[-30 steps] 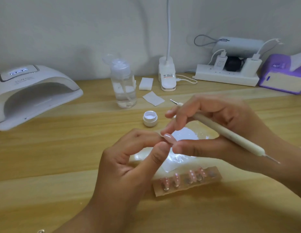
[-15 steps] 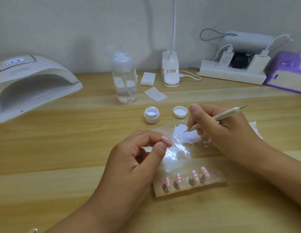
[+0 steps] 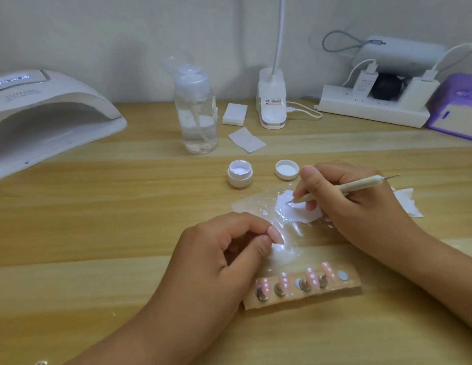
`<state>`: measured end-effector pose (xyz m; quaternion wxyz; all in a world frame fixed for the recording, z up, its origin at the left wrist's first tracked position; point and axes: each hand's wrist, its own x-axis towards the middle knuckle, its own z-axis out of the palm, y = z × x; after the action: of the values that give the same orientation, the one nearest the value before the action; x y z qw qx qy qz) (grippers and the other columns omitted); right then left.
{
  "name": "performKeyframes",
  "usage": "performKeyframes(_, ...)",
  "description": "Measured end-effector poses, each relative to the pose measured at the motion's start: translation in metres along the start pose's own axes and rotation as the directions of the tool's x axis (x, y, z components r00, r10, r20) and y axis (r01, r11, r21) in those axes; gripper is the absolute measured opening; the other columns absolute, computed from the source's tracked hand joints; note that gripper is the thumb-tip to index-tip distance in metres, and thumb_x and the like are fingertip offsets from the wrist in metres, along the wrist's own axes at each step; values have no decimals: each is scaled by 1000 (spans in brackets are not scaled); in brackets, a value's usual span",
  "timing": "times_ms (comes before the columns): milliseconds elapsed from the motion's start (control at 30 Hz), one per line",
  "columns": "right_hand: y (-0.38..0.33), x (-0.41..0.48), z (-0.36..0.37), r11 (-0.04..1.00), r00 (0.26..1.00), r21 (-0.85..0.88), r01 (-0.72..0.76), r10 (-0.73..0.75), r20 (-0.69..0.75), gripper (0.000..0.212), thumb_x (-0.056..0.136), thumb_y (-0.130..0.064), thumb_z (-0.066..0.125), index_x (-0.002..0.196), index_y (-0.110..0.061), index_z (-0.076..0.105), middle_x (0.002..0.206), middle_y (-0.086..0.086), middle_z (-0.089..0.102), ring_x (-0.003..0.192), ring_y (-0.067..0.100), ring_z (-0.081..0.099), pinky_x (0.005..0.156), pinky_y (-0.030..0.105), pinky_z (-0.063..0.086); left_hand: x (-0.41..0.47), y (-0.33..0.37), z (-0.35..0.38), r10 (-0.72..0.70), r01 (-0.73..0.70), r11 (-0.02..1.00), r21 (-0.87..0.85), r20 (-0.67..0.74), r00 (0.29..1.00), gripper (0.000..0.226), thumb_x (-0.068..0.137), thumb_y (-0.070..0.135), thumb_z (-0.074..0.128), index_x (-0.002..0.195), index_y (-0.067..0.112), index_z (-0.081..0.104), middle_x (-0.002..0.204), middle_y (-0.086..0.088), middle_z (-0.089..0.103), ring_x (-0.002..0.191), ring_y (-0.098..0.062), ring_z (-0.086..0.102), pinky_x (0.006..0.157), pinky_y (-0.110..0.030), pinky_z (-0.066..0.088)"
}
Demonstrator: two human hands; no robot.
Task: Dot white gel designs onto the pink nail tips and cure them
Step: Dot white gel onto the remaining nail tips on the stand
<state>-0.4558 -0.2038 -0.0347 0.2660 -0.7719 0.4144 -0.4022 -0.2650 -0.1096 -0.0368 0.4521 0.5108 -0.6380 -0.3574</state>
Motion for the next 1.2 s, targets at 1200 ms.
performKeyframes(1200, -65, -20, 1, 859, 994, 501, 106, -94, -50, 33, 94, -22, 59, 63, -13, 55, 50, -2, 59, 40, 16, 56, 45, 17, 43, -2, 12, 4, 161, -159, 984, -80, 20, 987, 14, 90, 26, 66, 90, 18, 78, 88, 4, 74, 82, -9, 60, 77, -31, 42)
